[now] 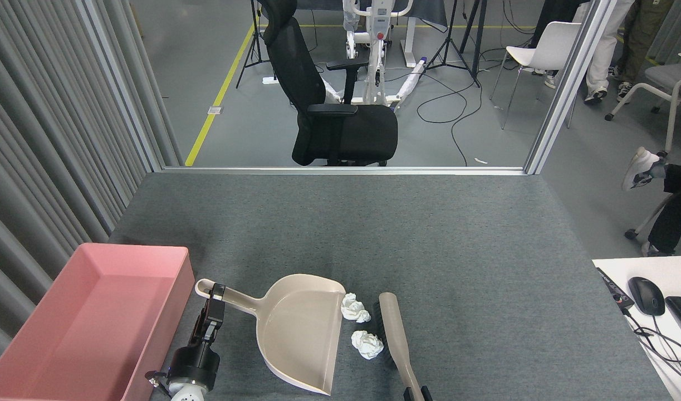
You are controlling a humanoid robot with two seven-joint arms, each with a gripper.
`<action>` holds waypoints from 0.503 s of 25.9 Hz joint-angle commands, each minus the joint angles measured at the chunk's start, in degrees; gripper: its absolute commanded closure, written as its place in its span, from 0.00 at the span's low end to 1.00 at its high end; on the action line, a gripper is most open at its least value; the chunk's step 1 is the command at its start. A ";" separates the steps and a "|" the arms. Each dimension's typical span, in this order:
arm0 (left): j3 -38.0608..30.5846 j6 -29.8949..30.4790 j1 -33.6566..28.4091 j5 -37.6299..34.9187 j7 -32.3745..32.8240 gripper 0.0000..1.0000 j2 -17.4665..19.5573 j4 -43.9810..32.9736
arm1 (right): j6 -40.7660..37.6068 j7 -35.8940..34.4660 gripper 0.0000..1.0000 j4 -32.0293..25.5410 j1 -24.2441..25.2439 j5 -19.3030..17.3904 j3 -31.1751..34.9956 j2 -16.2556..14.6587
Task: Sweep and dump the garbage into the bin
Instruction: 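Sweep the white paper balls into the dustpan with the right gripper's brush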
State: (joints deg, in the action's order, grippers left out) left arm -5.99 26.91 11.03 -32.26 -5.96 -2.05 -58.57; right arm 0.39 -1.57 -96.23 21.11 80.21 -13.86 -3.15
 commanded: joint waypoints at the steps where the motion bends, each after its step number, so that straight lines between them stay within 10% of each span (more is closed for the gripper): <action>1: -0.08 -0.11 -0.75 0.00 0.07 0.90 -0.06 -0.41 | 0.14 -0.01 1.00 1.66 -1.95 -0.06 -1.25 1.13; 13: 0.01 -0.46 -2.77 0.00 0.68 0.90 -0.59 -3.48 | 0.66 -0.01 1.00 7.64 -8.54 -0.41 -6.62 5.17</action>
State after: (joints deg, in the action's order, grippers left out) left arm -5.97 26.47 8.69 -32.26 -5.55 -2.56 -61.04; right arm 0.56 -1.35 -89.85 13.53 79.90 -18.78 1.41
